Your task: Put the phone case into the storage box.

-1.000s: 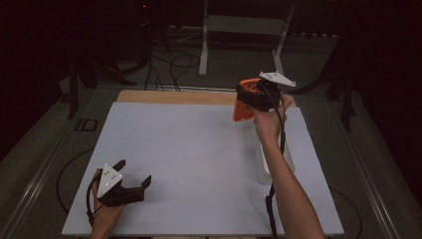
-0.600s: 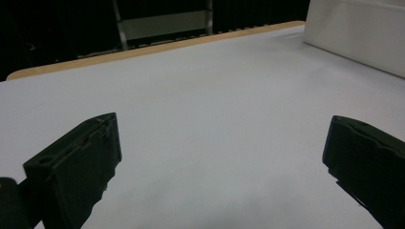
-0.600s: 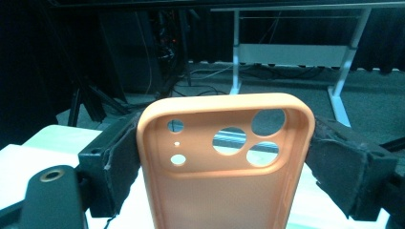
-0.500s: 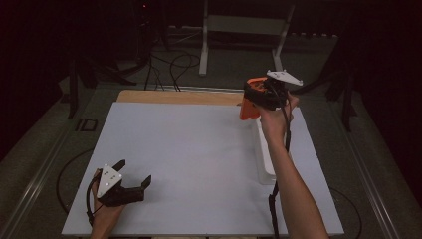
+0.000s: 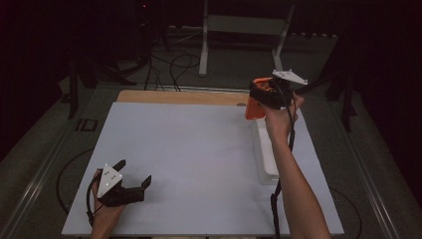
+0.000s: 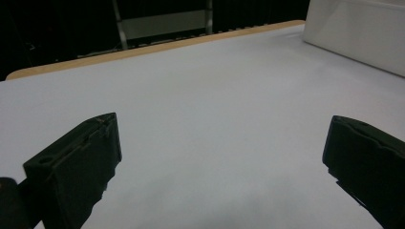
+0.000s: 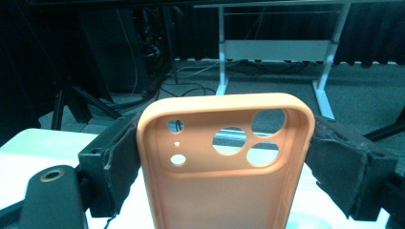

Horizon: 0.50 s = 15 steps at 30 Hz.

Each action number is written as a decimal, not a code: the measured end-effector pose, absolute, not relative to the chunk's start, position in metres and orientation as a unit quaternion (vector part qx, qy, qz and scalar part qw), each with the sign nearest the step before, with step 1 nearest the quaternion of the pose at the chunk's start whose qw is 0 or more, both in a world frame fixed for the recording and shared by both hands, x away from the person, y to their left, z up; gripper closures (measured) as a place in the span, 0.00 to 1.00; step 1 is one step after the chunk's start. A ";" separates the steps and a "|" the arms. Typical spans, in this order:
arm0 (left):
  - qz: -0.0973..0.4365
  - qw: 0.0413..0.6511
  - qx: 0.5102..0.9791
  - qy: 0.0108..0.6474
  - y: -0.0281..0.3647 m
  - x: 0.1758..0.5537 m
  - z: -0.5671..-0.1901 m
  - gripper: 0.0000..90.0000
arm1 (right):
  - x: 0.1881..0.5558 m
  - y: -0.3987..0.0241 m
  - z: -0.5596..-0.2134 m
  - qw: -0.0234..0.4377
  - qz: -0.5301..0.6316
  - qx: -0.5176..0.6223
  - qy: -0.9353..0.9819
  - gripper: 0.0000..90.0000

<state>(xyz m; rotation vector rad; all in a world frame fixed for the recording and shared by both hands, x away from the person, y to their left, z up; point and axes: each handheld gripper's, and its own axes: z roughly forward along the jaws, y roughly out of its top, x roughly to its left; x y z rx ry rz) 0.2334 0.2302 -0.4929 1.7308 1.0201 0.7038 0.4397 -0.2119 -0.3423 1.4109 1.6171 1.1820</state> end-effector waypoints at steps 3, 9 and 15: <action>0.289 0.485 0.711 0.419 0.230 0.234 -0.493 0.00 | 0.440 -0.214 -0.343 0.340 0.451 0.544 0.621 0.18; 0.289 0.485 0.712 0.418 0.230 0.234 -0.493 0.00 | 0.443 -0.223 -0.344 0.345 0.446 0.552 0.615 0.18; 0.289 0.485 0.711 0.419 0.230 0.234 -0.493 0.00 | 0.446 -0.230 -0.346 0.348 0.443 0.560 0.608 0.18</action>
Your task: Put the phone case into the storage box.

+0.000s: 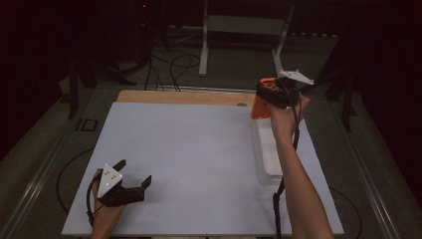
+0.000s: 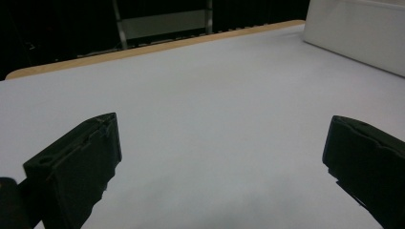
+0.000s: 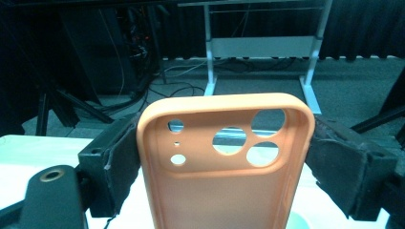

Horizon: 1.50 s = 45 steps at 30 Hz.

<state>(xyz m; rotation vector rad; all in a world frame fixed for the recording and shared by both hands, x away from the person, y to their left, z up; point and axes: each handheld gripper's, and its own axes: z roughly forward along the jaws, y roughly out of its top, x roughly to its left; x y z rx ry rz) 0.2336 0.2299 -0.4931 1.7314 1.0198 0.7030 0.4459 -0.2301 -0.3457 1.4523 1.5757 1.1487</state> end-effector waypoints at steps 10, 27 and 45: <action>0.290 0.485 0.711 0.419 0.231 0.233 -0.493 0.00 | 0.450 -0.240 -0.350 0.353 0.437 0.575 0.596 0.18; 0.290 0.486 0.710 0.420 0.231 0.233 -0.493 0.00 | 0.463 -0.243 -0.361 0.356 0.425 0.587 0.590 0.18; 0.291 0.488 0.708 0.420 0.231 0.233 -0.492 0.00 | 0.470 -0.249 -0.370 0.355 0.416 0.600 0.583 0.18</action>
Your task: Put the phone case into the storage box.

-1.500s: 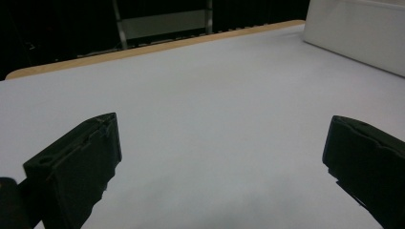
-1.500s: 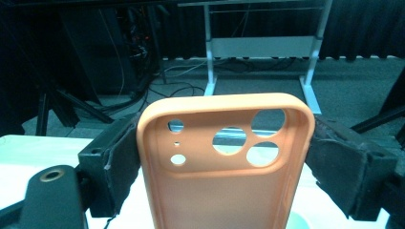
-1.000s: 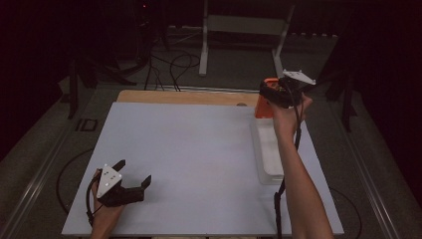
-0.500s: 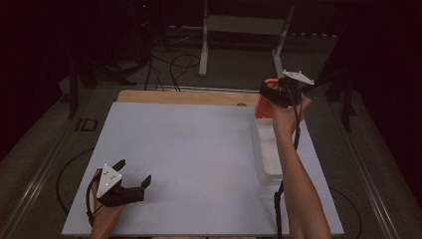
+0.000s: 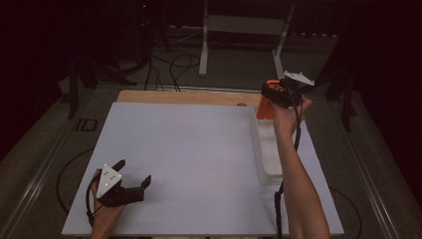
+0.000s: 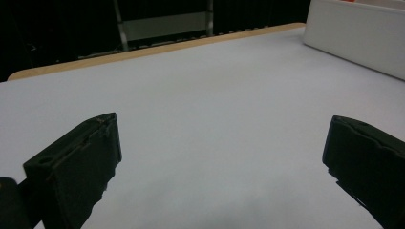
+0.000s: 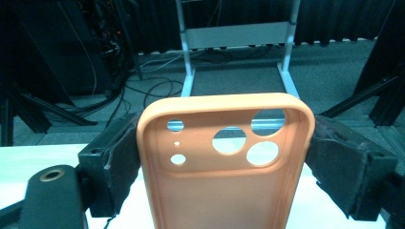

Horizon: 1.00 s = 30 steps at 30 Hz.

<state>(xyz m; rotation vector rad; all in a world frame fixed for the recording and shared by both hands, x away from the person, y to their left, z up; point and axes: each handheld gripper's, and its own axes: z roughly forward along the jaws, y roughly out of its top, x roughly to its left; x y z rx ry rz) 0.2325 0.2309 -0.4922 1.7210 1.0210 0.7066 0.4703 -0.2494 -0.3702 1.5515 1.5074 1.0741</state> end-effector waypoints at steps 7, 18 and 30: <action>0.290 0.488 0.708 0.421 0.231 0.233 -0.492 0.00 | 0.474 -0.252 -0.376 0.355 0.410 0.605 0.583 0.18; 0.290 0.488 0.708 0.421 0.231 0.233 -0.492 0.00 | 0.475 -0.257 -0.389 0.348 0.400 0.615 0.584 0.18; 0.291 0.489 0.707 0.421 0.231 0.233 -0.492 0.00 | 0.475 -0.254 -0.401 0.341 0.398 0.616 0.588 0.18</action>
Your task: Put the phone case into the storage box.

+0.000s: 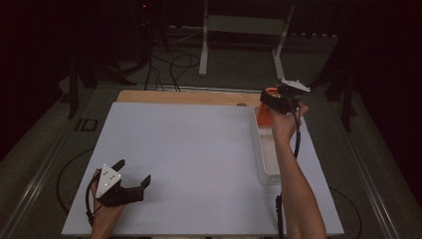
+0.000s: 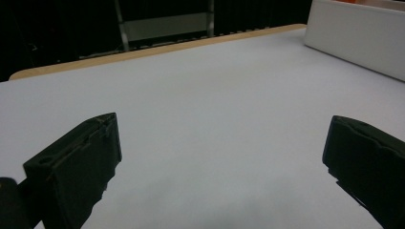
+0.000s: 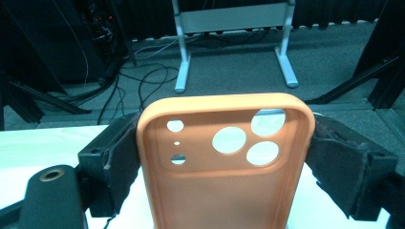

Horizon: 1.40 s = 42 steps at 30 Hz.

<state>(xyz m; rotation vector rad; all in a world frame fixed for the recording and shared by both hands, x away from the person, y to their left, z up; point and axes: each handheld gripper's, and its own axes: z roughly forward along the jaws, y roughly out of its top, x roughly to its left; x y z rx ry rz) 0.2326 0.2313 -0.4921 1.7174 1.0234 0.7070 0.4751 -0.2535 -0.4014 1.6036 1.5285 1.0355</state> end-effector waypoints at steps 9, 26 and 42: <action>0.292 0.489 0.706 0.420 0.231 0.232 -0.492 0.00 | 0.476 -0.252 -0.411 0.335 0.394 0.622 0.588 0.18; 0.293 0.491 0.704 0.421 0.232 0.232 -0.491 0.00 | 0.478 -0.251 -0.422 0.330 0.387 0.627 0.590 0.18; 0.293 0.490 0.705 0.421 0.232 0.232 -0.492 0.00 | 0.480 -0.250 -0.430 0.337 0.369 0.622 0.603 0.18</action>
